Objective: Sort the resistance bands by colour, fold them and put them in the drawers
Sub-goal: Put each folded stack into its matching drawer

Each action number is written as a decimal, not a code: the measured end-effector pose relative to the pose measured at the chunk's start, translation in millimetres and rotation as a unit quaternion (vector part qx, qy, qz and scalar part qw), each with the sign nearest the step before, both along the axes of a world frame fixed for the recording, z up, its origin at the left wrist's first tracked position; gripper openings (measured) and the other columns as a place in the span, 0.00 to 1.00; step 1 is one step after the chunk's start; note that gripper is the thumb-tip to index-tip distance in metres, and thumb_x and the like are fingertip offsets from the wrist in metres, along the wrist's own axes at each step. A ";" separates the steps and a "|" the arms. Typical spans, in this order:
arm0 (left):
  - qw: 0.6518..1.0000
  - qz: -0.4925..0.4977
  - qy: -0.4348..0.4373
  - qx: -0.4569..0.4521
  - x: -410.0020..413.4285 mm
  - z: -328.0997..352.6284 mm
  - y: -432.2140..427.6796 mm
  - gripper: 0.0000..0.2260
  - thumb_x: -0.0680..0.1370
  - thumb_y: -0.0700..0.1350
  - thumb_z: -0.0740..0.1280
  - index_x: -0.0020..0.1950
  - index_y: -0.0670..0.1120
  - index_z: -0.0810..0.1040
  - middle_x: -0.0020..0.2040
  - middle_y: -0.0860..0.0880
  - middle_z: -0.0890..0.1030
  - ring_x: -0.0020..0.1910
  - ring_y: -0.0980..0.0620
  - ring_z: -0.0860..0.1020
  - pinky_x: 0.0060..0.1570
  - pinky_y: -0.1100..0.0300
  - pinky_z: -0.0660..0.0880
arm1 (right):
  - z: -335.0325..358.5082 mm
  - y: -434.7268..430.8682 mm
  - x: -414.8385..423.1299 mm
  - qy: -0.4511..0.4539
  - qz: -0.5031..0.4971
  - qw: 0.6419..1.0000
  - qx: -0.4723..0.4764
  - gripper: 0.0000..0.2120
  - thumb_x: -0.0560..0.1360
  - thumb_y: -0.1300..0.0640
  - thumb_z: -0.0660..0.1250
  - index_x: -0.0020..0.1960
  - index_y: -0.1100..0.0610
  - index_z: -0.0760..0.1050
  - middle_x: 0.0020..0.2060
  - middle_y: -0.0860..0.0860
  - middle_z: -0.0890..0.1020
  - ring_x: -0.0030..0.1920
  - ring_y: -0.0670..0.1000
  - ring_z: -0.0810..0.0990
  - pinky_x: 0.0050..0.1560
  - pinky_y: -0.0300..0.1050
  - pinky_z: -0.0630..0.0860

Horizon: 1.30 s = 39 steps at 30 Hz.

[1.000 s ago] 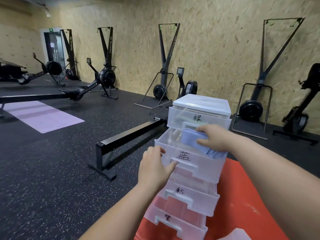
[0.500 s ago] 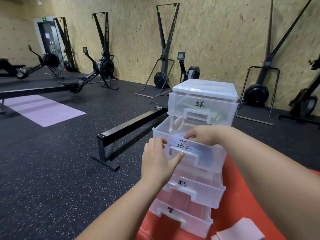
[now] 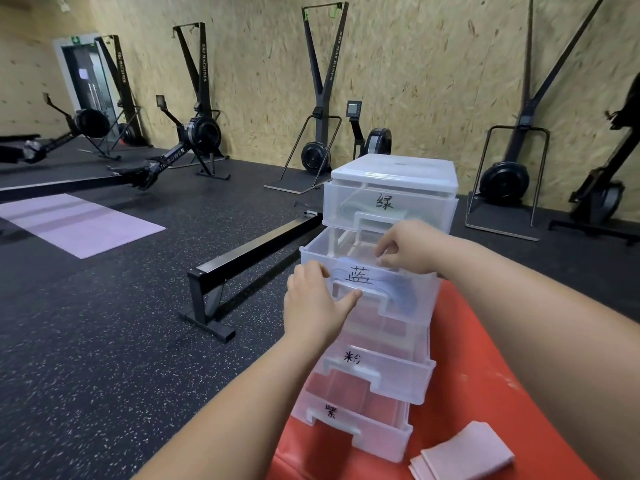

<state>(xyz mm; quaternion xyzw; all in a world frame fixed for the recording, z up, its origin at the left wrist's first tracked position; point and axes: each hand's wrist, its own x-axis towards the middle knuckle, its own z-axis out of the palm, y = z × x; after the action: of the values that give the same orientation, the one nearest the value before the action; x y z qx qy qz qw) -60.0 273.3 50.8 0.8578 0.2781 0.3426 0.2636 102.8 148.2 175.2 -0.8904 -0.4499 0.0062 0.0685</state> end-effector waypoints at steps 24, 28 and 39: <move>0.980 -0.139 -0.089 0.110 -48.8 -49.7 -139.2 0.12 0.77 0.47 0.73 0.59 0.49 0.78 0.55 0.51 0.78 0.57 0.46 0.76 0.59 0.51 0.73 | -165.6 -256.4 -63.1 0.079 -0.158 0.984 0.032 0.21 0.76 0.49 0.74 0.68 0.46 0.79 0.60 0.50 0.83 0.58 0.52 0.81 0.61 0.44 0.74; 0.960 -0.232 -0.075 0.139 -61.4 -74.1 -180.3 0.09 0.79 0.47 0.70 0.58 0.49 0.78 0.53 0.52 0.76 0.53 0.49 0.77 0.54 0.55 0.75 | -194.8 -273.0 -74.9 0.105 -0.180 0.978 0.028 0.24 0.75 0.48 0.73 0.70 0.47 0.76 0.64 0.52 0.82 0.64 0.54 0.80 0.65 0.46 0.74; 0.918 -0.330 0.168 0.142 -48.1 -166.9 -202.6 0.30 0.77 0.53 0.66 0.78 0.44 0.68 0.71 0.46 0.72 0.69 0.44 0.72 0.72 0.52 0.69 | -252.0 -270.8 -80.8 0.105 -0.249 0.963 0.019 0.33 0.80 0.40 0.66 0.79 0.56 0.65 0.71 0.57 0.74 0.70 0.60 0.73 0.69 0.53 0.71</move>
<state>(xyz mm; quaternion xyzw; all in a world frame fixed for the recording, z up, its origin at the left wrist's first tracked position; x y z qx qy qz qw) -108.1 70.7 -116.1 0.9742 -0.0326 0.1231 0.1864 22.1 -122.6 -76.9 -0.9672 -0.2043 0.0739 0.1317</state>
